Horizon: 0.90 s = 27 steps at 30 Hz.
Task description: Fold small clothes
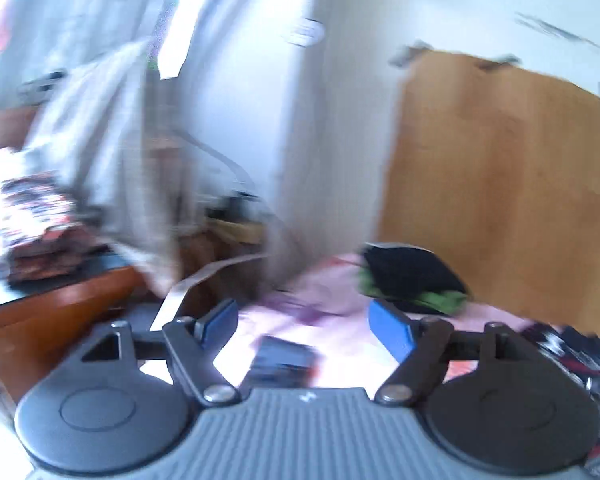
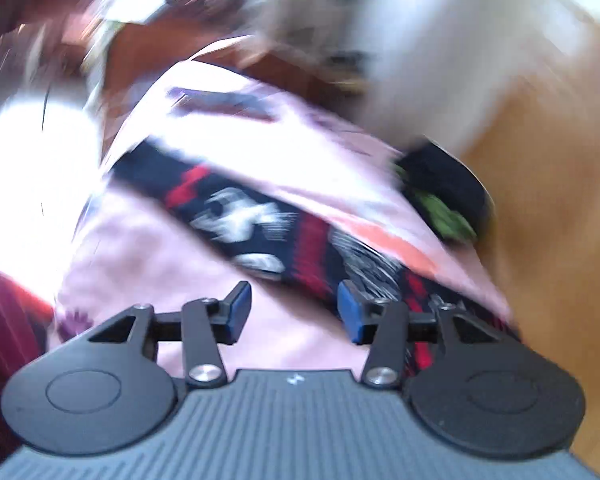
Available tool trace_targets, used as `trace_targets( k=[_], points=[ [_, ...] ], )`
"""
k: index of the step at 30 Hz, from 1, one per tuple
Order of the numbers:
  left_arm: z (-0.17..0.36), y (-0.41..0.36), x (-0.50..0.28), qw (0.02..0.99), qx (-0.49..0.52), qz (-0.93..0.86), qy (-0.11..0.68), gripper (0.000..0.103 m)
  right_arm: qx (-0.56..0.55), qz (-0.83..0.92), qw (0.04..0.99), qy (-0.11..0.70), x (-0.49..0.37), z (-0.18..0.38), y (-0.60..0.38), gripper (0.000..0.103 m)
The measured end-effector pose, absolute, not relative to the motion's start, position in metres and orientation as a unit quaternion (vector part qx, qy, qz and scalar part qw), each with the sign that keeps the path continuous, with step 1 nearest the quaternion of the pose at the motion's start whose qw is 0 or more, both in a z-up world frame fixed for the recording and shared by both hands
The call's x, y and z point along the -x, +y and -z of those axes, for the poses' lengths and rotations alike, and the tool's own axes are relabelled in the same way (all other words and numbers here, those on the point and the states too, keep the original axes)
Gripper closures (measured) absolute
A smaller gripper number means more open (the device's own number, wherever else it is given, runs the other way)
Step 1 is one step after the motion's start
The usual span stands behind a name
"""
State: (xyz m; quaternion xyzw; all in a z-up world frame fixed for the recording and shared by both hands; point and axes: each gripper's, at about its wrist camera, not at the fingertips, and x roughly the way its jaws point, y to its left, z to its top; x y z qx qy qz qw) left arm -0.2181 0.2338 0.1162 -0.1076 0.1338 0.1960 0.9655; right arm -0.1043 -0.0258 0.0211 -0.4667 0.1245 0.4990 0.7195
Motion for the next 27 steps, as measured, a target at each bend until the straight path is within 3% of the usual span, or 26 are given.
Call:
trace_targets(
  k=[2, 4, 6, 7, 10, 13, 19, 22, 27],
  points=[
    [-0.112, 0.244, 0.227, 0.961, 0.116, -0.214, 0.13, 0.029, 0.524, -0.486, 0.697, 0.061, 0.111, -0.007, -0.006, 0.048],
    [-0.106, 0.252, 0.225, 0.958, 0.127, -0.219, 0.134, 0.029, 0.563, -0.476, 0.676, 0.002, 0.11, 0.006, 0.015, 0.052],
    [-0.103, 0.258, 0.22, 0.956, 0.139, -0.219, 0.139, 0.029, 0.531, -0.503, 0.68, 0.053, 0.091, 0.002, 0.046, 0.086],
    [-0.103, 0.261, 0.217, 0.954, 0.145, -0.22, 0.141, 0.029, 0.495, -0.511, 0.697, 0.09, 0.08, -0.003, 0.057, 0.091],
    [-0.102, 0.267, 0.22, 0.951, 0.168, -0.219, 0.138, 0.029, 0.363, -0.503, 0.773, 0.133, 0.036, -0.034, 0.072, 0.091],
    [-0.097, 0.271, 0.202, 0.948, 0.194, -0.204, 0.147, 0.029, 0.199, -0.465, 0.852, 0.138, -0.022, -0.101, 0.049, 0.091],
    [-0.095, 0.232, 0.146, 0.957, 0.205, -0.127, 0.16, 0.029, -0.034, -0.315, 0.942, 0.112, -0.097, -0.201, -0.097, 0.091],
    [-0.095, 0.2, 0.1, 0.961, 0.202, -0.065, 0.178, 0.029, -0.105, -0.229, 0.961, 0.115, -0.108, -0.199, -0.188, 0.091],
    [-0.083, 0.124, -0.007, 0.95, 0.186, 0.06, 0.243, 0.029, -0.189, -0.105, 0.962, 0.164, -0.098, -0.123, -0.292, 0.091]
  ],
)
